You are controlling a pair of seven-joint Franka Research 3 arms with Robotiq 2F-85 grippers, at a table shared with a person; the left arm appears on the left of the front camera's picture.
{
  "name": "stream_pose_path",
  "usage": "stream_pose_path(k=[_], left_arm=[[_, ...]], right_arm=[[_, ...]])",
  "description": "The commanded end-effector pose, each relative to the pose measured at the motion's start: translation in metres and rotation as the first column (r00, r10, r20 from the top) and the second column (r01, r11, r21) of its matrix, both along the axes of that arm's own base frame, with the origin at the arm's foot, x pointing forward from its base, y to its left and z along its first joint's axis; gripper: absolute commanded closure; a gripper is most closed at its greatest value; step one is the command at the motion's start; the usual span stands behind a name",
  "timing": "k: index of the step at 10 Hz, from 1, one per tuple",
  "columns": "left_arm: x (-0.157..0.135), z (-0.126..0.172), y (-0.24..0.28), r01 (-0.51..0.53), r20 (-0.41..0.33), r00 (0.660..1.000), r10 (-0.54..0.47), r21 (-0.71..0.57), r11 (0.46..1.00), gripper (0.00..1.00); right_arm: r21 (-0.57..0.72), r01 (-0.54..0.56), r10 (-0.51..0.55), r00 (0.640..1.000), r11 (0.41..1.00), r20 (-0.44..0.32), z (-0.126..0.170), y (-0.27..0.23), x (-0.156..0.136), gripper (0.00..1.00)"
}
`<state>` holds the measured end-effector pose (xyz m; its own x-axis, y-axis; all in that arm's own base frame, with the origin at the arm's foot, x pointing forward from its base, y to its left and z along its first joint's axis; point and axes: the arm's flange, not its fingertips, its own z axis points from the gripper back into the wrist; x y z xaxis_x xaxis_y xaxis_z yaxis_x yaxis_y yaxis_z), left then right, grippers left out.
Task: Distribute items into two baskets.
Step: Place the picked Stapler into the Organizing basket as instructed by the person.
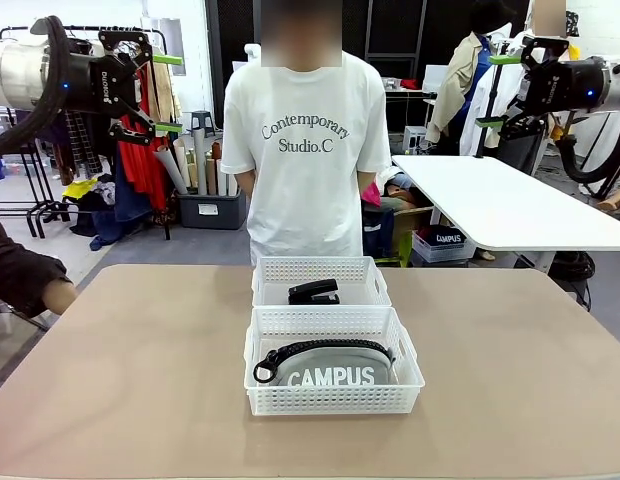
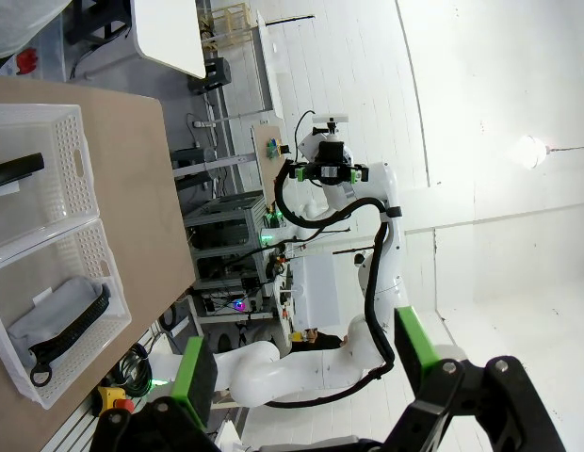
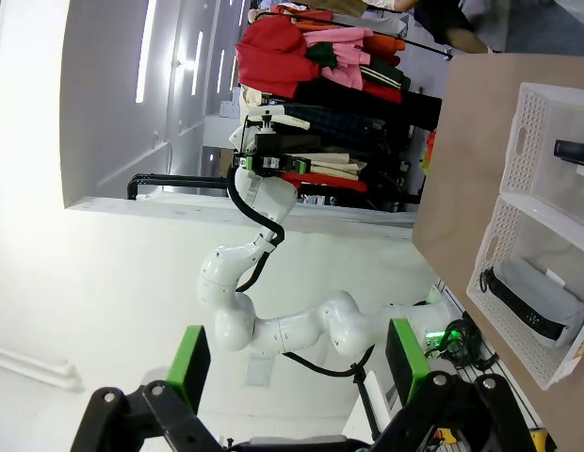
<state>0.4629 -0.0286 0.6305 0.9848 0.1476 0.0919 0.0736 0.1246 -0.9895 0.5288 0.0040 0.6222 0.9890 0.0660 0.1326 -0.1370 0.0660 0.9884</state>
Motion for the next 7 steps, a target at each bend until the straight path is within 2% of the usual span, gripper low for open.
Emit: stream_pose_path(k=[1,7], left_arm=[[-0.0023,0.0014,-0.0005,0.002,0.002,1.0,-0.002,-0.004,1.0,0.0],[-0.0023,0.0014,-0.0005,0.002,0.002,1.0,-0.002,-0.004,1.0,0.0]], right_arm=[[0.003,-0.002,0.002,1.0,1.0,0.001,0.0013,-0.0001,-0.0032,0.0],[0.003,-0.002,0.002,1.0,1.0,0.001,0.0013,-0.0001,-0.0032,0.0]])
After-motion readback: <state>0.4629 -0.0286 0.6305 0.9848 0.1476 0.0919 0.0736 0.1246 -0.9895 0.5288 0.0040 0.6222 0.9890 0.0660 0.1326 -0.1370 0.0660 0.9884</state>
